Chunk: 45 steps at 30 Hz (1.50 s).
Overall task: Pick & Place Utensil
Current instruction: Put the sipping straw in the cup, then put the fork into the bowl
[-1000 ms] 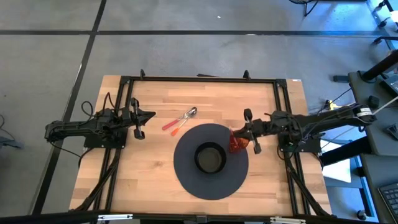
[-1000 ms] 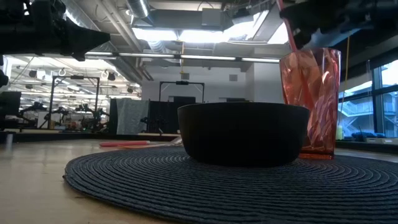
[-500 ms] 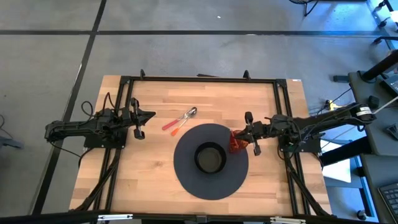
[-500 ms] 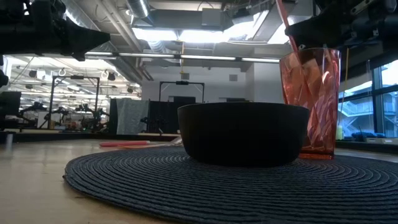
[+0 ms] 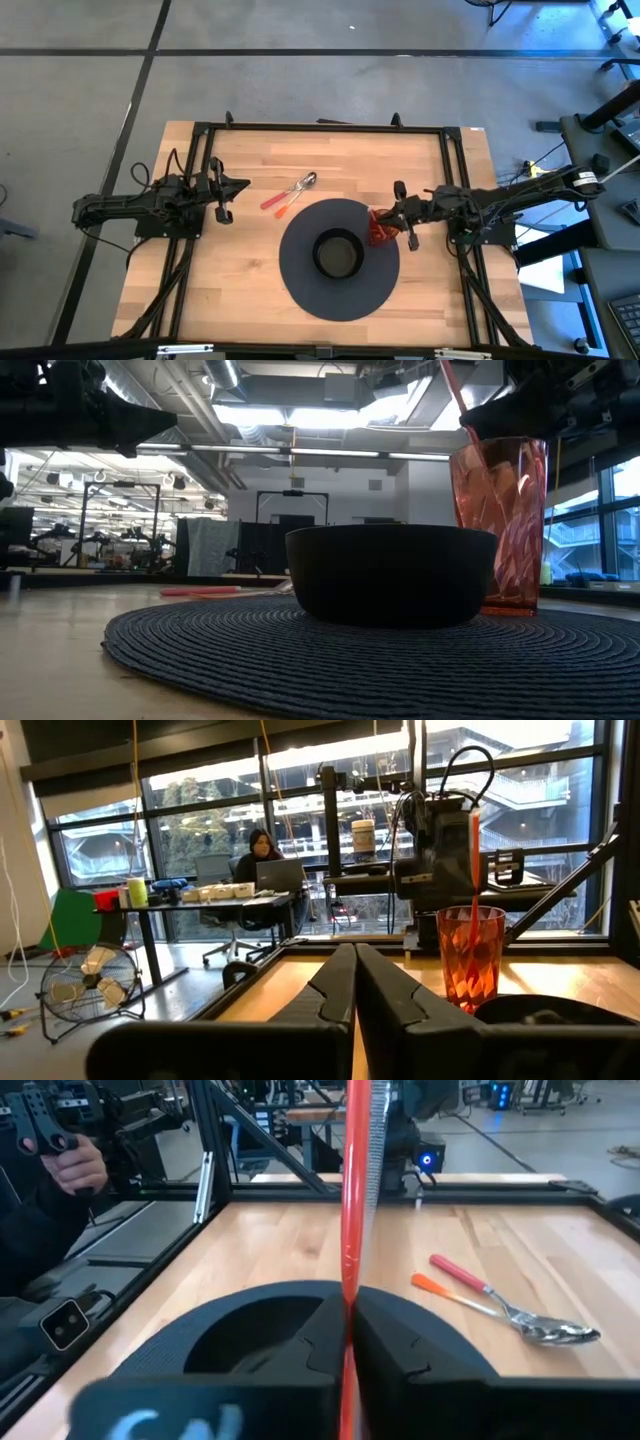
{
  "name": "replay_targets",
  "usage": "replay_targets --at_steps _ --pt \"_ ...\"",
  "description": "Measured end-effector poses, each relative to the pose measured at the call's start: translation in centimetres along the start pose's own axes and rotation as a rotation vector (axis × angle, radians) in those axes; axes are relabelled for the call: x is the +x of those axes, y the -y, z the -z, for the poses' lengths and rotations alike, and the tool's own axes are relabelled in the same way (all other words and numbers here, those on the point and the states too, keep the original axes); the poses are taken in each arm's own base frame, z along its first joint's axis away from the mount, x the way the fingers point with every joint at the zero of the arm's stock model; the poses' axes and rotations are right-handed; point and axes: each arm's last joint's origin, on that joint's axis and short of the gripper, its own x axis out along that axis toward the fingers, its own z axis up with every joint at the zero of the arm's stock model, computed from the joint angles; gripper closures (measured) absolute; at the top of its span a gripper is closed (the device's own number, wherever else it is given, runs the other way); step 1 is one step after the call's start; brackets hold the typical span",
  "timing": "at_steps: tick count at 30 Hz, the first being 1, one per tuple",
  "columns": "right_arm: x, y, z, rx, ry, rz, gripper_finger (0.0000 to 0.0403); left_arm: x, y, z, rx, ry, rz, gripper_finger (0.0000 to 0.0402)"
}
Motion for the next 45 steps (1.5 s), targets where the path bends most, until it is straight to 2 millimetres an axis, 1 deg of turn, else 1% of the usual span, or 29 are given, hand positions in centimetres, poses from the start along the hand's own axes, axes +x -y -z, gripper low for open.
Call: replay_targets --at_steps 3,7,14,18,21,25,27,29,32,34,36,37,40,45 --pt "0.0 0.0 0.1 0.005 -0.013 0.001 0.0359 0.0 0.0 0.0 0.0 0.0 0.0 0.0396" --pt "0.0 0.0 0.1 0.005 -0.01 0.001 0.0319 0.0 0.0 0.0 0.001 0.0 0.0 0.0394" --pt "0.0 -0.1 -0.3 -0.038 0.036 -0.025 0.0252 0.0 0.0 0.1 0.011 -0.006 0.0 0.0399" --pt "-0.3 -0.3 -1.0 -0.058 0.098 -0.092 0.023 0.0 0.0 0.1 0.006 -0.008 0.001 0.0399" --pt "-1.1 -0.4 -1.8 -0.084 0.153 -0.113 0.0226 0.0 0.0 0.1 0.005 -0.008 0.001 0.0396" --pt "-2.9 -0.6 -2.7 -0.145 0.228 -0.117 0.0235 0.0 0.0 0.1 0.009 -0.008 -0.003 0.0394" --pt "-3.8 -0.7 -2.4 -0.149 0.261 -0.116 0.0246 0.0 0.0 0.1 0.02 -0.009 -0.014 0.0394" --pt "-4.5 -0.6 -1.7 -0.147 0.282 -0.096 0.0262 0.0 -0.1 0.1 0.021 -0.011 -0.026 0.0394" --pt "-5.6 -0.4 -0.6 -0.147 0.31 -0.048 0.0301 0.0 -0.1 0.2 0.016 -0.018 -0.03 0.0394" --pt "-6.4 -0.4 -0.5 -0.161 0.343 -0.029 0.0336 0.0 -0.1 0.2 0.003 -0.018 -0.031 0.0394" --pt "-7.0 -0.4 -0.2 -0.178 0.33 -0.027 0.0377 0.0 -0.1 0.2 -0.001 -0.018 -0.031 0.0393" --pt "-7.2 -0.4 -0.1 -0.189 0.329 -0.026 0.0389 0.0 -0.1 0.2 -0.002 -0.018 -0.03 0.0394" --pt "-8.0 -0.4 -0.1 -0.197 0.337 -0.012 0.0392 0.0 -0.1 0.2 0.0 -0.018 -0.032 0.0396" --pt "-8.8 -0.2 0.6 -0.233 0.297 0.043 0.0398 0.0 -0.2 0.2 0.012 -0.021 -0.056 0.0399"
